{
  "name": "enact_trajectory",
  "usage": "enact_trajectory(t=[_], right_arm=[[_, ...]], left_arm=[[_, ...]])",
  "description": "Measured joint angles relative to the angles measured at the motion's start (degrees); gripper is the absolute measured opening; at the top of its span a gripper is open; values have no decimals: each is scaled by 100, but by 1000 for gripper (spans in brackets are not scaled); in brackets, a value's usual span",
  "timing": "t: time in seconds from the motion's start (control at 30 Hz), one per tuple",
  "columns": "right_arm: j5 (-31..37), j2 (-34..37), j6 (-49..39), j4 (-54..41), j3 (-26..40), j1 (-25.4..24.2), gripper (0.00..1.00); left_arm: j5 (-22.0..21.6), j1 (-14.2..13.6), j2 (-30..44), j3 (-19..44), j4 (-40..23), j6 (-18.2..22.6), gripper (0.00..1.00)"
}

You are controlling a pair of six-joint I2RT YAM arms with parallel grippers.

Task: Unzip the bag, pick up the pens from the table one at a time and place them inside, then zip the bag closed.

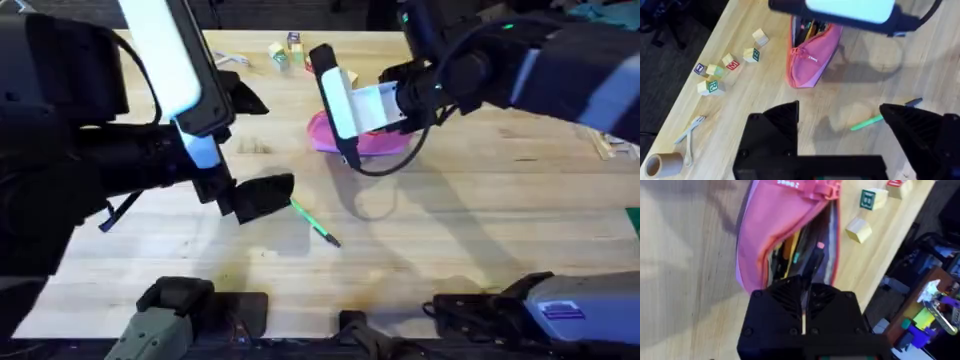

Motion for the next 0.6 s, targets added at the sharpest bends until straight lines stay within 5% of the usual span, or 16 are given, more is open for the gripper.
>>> enact_trajectory(t=[0.47,0.57,0.6], right_arm=[[-874,534,11,668,0,0,32],[-894,653,52,683,6,-2,469],[-898,668,52,713,31,0,898]], left_arm=[[0,0,2,0,0,0,993],[0,0,-1,0,0,0,993],[0,0,1,0,0,0,993]])
